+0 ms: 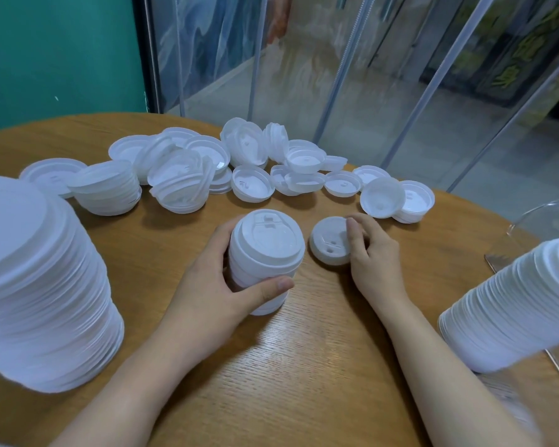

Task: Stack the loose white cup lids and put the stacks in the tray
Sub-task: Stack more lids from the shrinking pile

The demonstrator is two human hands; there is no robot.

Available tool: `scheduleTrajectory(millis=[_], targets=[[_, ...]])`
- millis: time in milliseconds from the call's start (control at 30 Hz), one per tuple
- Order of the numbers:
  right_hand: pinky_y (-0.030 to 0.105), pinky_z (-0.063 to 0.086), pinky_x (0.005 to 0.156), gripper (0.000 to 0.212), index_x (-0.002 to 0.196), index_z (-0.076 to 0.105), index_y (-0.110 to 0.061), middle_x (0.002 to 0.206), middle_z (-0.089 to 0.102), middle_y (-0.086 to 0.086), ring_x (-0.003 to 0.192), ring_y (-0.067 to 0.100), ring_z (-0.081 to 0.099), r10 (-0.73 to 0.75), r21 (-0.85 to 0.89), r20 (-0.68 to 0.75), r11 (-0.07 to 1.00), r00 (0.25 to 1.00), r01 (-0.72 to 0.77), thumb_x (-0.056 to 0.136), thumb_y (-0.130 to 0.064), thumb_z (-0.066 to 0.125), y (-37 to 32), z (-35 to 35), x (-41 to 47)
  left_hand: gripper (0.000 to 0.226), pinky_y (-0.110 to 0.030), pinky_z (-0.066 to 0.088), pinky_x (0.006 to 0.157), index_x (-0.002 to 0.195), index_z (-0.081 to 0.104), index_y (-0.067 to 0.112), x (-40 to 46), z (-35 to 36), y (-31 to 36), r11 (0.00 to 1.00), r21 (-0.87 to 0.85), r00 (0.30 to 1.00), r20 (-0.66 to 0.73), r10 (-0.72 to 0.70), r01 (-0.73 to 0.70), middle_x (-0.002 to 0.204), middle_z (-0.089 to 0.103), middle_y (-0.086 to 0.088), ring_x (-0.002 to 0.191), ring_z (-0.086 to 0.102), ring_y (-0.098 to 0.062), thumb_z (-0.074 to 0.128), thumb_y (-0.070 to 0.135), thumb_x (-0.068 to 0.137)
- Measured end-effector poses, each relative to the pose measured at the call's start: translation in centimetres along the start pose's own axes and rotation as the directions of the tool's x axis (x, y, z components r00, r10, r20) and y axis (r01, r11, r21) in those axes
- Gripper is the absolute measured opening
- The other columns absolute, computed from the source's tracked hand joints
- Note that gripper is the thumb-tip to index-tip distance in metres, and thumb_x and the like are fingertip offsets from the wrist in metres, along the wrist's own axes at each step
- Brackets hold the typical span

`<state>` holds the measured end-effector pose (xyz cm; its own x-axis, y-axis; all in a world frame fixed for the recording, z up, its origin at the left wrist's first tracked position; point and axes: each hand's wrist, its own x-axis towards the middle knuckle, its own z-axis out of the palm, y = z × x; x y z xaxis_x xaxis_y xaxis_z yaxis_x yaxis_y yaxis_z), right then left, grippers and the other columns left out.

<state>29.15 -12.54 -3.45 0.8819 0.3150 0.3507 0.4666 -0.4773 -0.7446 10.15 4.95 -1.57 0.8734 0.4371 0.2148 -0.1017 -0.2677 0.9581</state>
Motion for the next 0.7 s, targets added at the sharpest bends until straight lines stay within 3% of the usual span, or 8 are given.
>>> scheduleTrajectory(millis=[67, 133, 267, 500, 600, 700], targets=[[0.037, 0.055, 0.079, 0.02, 0.111, 0.066, -0.035, 0.09, 0.07, -0.018, 0.077, 0.008, 0.068, 0.046, -0.037, 0.04, 0.998, 0.998, -0.045, 0.105, -0.047, 0.051, 0.0, 0.1, 0.0, 0.078, 0.002, 0.039, 0.086, 0.13, 0.052, 0.049, 0.0, 0.0, 0.0, 1.0, 0.01, 1.0, 0.002, 0.003, -0.003, 0.121, 0.062, 0.037, 0.116, 0.056, 0.016, 0.086, 0.052, 0.06], [0.04, 0.055, 0.075, 0.022, 0.106, 0.062, -0.038, 0.083, 0.069, -0.012, 0.066, 0.013, 0.07, 0.069, -0.091, 0.101, 0.994, 0.993, -0.06, 0.1, -0.057, 0.052, -0.4, 0.1, -0.2, 0.078, 0.002, 0.039, 0.086, 0.129, 0.052, 0.049, 0.0, -0.1, -0.1, 1.0, 0.017, 1.0, 0.002, 0.002, -0.002, 0.122, 0.062, 0.037, 0.116, 0.056, 0.015, 0.088, 0.052, 0.06], [0.036, 0.05, 0.082, 0.051, 0.113, 0.062, -0.037, 0.1, 0.069, -0.017, 0.093, 0.009, 0.063, 0.059, -0.29, 0.198, 0.957, 0.978, 0.001, 0.079, -0.074, 0.067, -1.1, 0.0, -0.6, 0.079, 0.001, 0.04, 0.086, 0.128, 0.052, 0.052, 0.1, -0.1, -0.3, 1.0, 0.031, 1.0, 0.004, 0.004, -0.004, 0.123, 0.062, 0.036, 0.117, 0.056, 0.013, 0.094, 0.054, 0.062], [0.034, 0.051, 0.083, 0.066, 0.118, 0.063, -0.039, 0.104, 0.062, -0.019, 0.097, 0.005, 0.058, 0.02, -0.399, 0.244, 0.913, 0.97, 0.082, 0.07, -0.083, 0.069, -1.0, 0.0, -0.7, 0.078, 0.002, 0.039, 0.086, 0.128, 0.052, 0.053, 0.1, -0.1, -0.3, 0.999, 0.041, 1.0, 0.002, -0.001, 0.001, 0.123, 0.061, 0.037, 0.118, 0.055, 0.014, 0.092, 0.054, 0.061], [0.034, 0.053, 0.085, 0.056, 0.115, 0.068, -0.038, 0.105, 0.068, -0.018, 0.097, 0.004, 0.063, 0.008, -0.193, 0.176, 0.981, 0.984, 0.026, 0.072, -0.073, 0.077, -1.4, -0.1, -0.8, 0.077, 0.001, 0.039, 0.087, 0.129, 0.053, 0.049, 0.0, -0.1, -0.2, 0.999, 0.032, 1.0, -0.003, -0.001, 0.001, 0.123, 0.062, 0.036, 0.118, 0.056, 0.013, 0.09, 0.053, 0.061], [0.018, 0.049, 0.076, 0.034, 0.108, 0.071, -0.04, 0.098, 0.072, -0.022, 0.091, 0.0, 0.066, -0.022, 0.054, 0.1, 0.998, 0.995, 0.016, 0.08, -0.056, 0.08, -3.1, -0.9, -0.7, 0.076, 0.0, 0.039, 0.087, 0.129, 0.053, 0.048, 0.1, -0.1, 0.0, 1.0, 0.025, 1.0, -0.003, -0.003, 0.004, 0.122, 0.062, 0.037, 0.116, 0.056, 0.014, 0.085, 0.052, 0.059]])
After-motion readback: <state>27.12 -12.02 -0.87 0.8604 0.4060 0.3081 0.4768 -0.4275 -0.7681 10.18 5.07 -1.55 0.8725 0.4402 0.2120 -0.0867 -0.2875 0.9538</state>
